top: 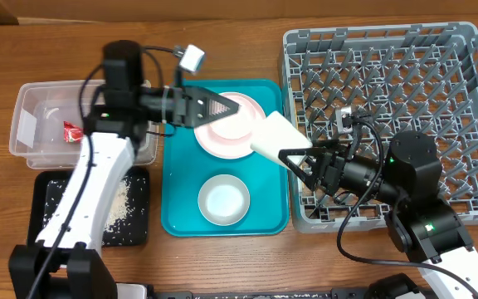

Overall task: Sort waste into correct bins and load items into the dishwasher
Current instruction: 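Carry the white cup with the right gripper into the dish rack and release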

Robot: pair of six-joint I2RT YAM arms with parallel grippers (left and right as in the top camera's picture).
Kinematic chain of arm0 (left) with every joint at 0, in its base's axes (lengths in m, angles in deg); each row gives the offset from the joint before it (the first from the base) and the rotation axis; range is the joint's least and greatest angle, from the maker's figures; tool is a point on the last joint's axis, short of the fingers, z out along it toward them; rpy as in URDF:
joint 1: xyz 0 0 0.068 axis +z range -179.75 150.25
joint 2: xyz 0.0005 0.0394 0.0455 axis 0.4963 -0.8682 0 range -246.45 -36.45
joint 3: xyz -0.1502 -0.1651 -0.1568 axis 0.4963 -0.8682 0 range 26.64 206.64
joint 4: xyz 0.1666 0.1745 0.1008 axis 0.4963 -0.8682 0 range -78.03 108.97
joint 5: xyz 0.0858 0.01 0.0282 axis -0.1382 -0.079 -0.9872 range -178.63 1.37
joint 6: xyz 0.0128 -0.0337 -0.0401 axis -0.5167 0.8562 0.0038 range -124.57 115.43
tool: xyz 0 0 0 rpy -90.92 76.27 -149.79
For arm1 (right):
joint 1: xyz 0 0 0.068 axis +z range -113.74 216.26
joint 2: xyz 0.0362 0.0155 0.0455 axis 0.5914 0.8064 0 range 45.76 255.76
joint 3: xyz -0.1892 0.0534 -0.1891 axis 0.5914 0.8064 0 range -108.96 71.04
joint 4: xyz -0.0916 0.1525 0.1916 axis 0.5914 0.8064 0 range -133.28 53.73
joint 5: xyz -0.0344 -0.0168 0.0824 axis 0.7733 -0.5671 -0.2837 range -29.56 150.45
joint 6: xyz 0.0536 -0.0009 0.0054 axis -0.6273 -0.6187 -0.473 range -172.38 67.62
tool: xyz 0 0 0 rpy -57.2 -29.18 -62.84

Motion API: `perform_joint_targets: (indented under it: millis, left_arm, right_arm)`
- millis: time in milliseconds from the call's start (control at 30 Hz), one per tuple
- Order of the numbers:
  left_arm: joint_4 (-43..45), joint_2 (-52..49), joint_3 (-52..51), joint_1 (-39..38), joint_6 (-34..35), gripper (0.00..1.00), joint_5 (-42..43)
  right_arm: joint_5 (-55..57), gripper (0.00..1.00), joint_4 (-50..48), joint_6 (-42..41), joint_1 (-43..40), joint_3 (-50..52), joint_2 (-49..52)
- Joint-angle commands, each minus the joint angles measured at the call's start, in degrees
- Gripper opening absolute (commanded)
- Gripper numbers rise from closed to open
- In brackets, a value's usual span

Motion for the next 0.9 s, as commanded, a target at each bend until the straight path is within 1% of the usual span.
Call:
perform_joint_targets:
  millis: [0,100,167,300,433,500,600,633,800,867]
  left_arm:
    - [0.2,-0.2,0.3,2.9,1.7,0.54,-1.0]
    - [0.2,-0.2,0.3,3.7,1.5,0.54,-1.3]
    - [0.2,-0.2,0.3,3.7,1.5,0.55,-2.3]
    - [0.2,-0.2,0.3,3.7,1.5,0.56,-6.5]
    - [-0.7,-0.2,0.3,3.7,0.7,0.58,-10.8]
    - [-2.2,-0.2,0.3,3.6,-0.7,0.6,-12.8]
    - [-6.4,-0.2,0.3,3.6,-3.6,0.64,-15.5]
    - [-9.9,-0.2,0.3,3.6,-6.1,0.65,-17.6]
    - [-17.9,-0.2,0.3,3.6,-11.7,0.66,-23.8]
    - [-19.2,-0.2,0.3,3.6,-12.7,0.66,-25.2]
  right_arm:
    - [10.2,0.48,4.5,2.2,0.2,-2.9,-0.2]
    - [18.7,0.48,14.5,5.7,0.2,-9.5,1.4]
    - [24.2,0.48,22.6,8.3,0.2,-16.4,4.3]
    - [33.8,0.48,37.2,12.1,0.2,-31.1,12.9]
    - [39.5,0.47,46.0,14.2,0.2,-43.1,23.2]
    - [42.0,0.47,47.4,14.5,0.2,-46.6,27.8]
    - [43.1,0.47,45.9,15.7,0.2,-48.1,33.0]
    - [44.7,0.47,43.4,15.7,0.2,-48.1,36.4]
    - [47.3,0.46,35.9,17.0,0.2,-48.1,43.7]
    - [48.1,0.46,34.5,17.2,0.2,-48.1,45.7]
